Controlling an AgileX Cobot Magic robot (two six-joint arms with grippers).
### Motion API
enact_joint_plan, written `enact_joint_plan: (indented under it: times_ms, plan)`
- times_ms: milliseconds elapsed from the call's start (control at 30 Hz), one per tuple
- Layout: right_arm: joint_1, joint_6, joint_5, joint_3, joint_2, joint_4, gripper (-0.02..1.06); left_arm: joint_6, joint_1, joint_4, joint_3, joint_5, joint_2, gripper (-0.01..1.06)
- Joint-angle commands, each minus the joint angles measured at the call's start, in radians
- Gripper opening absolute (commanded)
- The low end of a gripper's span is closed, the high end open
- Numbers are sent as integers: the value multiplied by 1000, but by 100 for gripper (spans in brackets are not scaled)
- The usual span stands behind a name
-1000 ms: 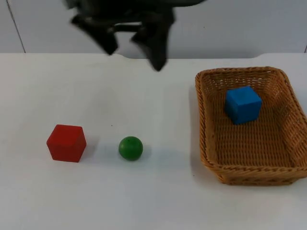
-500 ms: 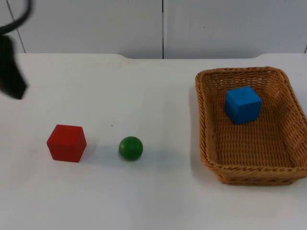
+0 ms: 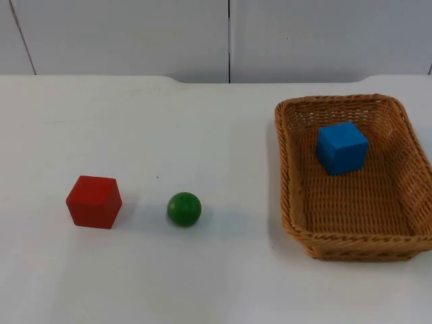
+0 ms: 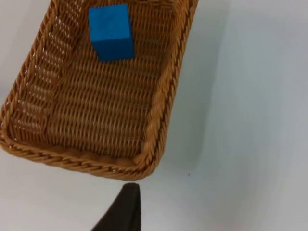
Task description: Place all geometric objects except the red cube into the basket.
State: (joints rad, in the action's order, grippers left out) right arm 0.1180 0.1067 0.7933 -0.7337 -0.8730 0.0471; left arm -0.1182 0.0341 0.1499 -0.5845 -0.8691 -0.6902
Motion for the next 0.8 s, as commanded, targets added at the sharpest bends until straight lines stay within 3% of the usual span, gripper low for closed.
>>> enact_joint_plan:
  times_ms: [0, 133, 333, 433, 533, 567, 733, 767]
  plan:
    - [-4, 56, 4, -2, 1, 43, 105, 13, 4, -5, 12, -17, 28, 105]
    - [-4, 191, 5, -2, 1, 150, 105, 23, 4, -3, 14, -22, 33, 105]
    - [-4, 246, 10, -4, -33, 194, 105, 23, 4, 1, 14, -21, 33, 105]
    - [14, 307, 63, -47, -123, 278, 105, 23, 2, 1, 14, -19, 33, 105]
    - [132, 307, 66, -143, -246, 257, 105, 23, 2, 1, 14, -19, 33, 105]
    - [132, 307, 66, -143, -246, 257, 105, 23, 2, 1, 14, -19, 33, 105]
    - [432, 266, -15, -318, -509, 135, 105, 23, 2, 2, 14, -16, 33, 105]
    - [432, 266, -15, -318, -509, 135, 105, 23, 2, 2, 14, -16, 33, 105]
